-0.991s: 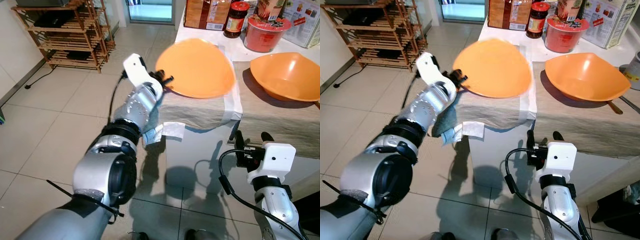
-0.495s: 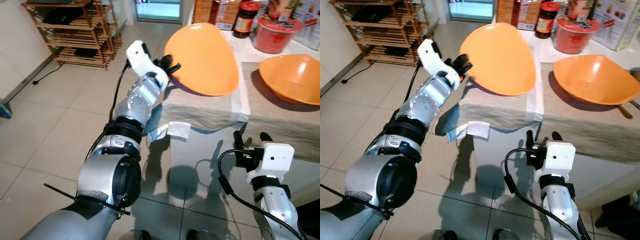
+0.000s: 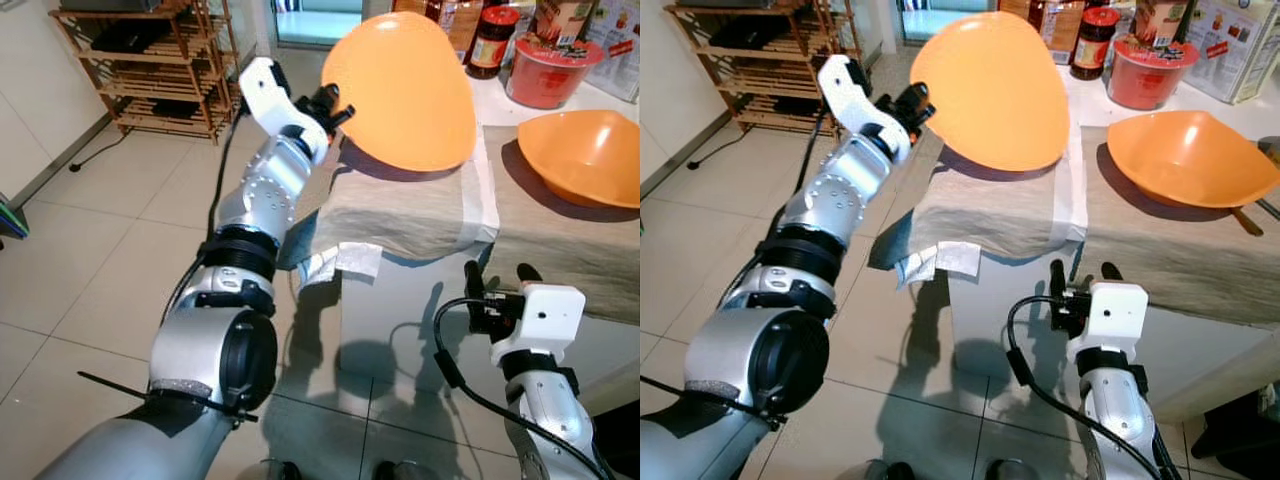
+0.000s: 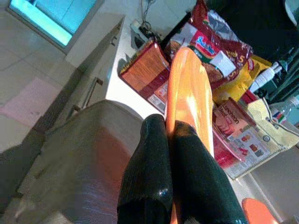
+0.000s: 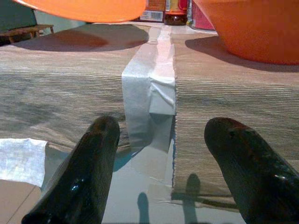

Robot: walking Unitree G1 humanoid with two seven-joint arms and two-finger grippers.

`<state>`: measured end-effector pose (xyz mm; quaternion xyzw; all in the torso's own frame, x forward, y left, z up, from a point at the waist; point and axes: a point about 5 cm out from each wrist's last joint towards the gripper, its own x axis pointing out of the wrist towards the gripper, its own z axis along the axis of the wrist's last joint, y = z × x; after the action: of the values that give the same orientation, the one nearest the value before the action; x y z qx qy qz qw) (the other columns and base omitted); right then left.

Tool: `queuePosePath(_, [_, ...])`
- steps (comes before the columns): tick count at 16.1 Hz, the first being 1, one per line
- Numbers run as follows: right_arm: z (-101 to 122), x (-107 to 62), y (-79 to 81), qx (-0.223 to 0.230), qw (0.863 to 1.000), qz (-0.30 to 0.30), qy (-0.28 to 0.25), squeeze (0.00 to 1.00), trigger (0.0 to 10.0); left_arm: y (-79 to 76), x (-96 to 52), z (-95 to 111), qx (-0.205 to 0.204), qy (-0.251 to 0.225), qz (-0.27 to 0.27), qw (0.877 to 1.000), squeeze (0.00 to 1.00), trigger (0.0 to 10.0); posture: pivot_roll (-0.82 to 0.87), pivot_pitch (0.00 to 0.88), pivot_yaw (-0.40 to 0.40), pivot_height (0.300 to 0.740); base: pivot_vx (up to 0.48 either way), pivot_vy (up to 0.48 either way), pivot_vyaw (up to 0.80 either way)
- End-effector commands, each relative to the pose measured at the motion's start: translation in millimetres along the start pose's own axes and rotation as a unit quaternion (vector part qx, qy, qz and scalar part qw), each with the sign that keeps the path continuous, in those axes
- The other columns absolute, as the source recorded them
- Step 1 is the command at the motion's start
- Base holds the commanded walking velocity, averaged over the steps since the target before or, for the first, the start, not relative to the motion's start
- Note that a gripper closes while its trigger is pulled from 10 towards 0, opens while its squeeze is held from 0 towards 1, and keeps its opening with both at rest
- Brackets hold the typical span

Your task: Setting the table

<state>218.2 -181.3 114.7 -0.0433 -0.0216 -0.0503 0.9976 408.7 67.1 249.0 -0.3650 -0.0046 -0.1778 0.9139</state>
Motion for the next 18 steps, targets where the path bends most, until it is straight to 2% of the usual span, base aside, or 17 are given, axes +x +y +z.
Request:
queuePosePath(1, [-3,-0.3,-0.3,-0.002,1.000,0.000,0.004,0.00,10.0,-12.8,1.5,25,0.004,-0.039,-0.033,0.999,0.00,0.0,-0.14,0.057,0.074,0.740,0.000,0.000,0.00])
queuePosePath(3, [-3,-0.3,-0.5,-0.001,1.000,0.000,0.004,0.00,10.0,-13.7,0.2,28,0.012,-0.041,-0.041,0.998,0.00,0.0,-0.14,0.057,0.074,0.740,0.000,0.000,0.00])
queuePosePath(6, [0,0.8,-2.1,-0.001,1.000,-0.005,-0.004,0.00,10.0,2.1,-15.1,31,0.102,-0.042,-0.046,0.993,0.00,0.0,-0.14,0.060,0.072,0.740,0.000,0.000,0.00])
queuePosePath(9, [0,2.1,-1.1,-0.003,1.000,-0.002,-0.008,0.00,10.0,7.1,-25.6,37,0.120,-0.045,-0.055,0.990,0.00,0.0,-0.12,0.060,0.065,0.740,0.000,0.000,0.00])
queuePosePath(10, [3,4.5,-0.5,-0.003,1.000,-0.002,-0.015,0.00,10.0,9.5,-32.8,38,0.156,-0.044,-0.063,0.985,0.00,0.0,-0.11,0.059,0.065,0.740,0.000,0.000,0.00])
queuePosePath(12, [7,6.6,-0.5,-0.002,1.000,-0.003,-0.023,0.00,10.0,18.9,-42.7,38,0.202,-0.035,-0.065,0.977,0.00,0.0,-0.11,0.057,0.065,0.740,0.000,0.000,0.00])
queuePosePath(15, [7,8.6,-2.2,-0.003,1.000,-0.004,-0.026,0.00,10.0,35.5,-55.7,48,0.209,-0.039,-0.044,0.976,0.00,0.0,-0.10,0.056,0.059,0.740,0.000,0.000,0.00])
queuePosePath(17, [4,10.2,-2.5,-0.005,1.000,-0.001,-0.024,0.00,10.0,41.7,-60.3,60,0.232,-0.057,-0.025,0.971,0.00,0.0,-0.09,0.049,0.051,0.740,0.000,0.000,0.00])
queuePosePath(18, [4,11.0,-2.6,-0.005,1.000,0.000,-0.024,0.00,10.0,50.0,-62.5,69,0.246,-0.068,-0.003,0.967,0.00,0.0,-0.09,0.050,0.049,0.740,0.000,0.000,0.00])
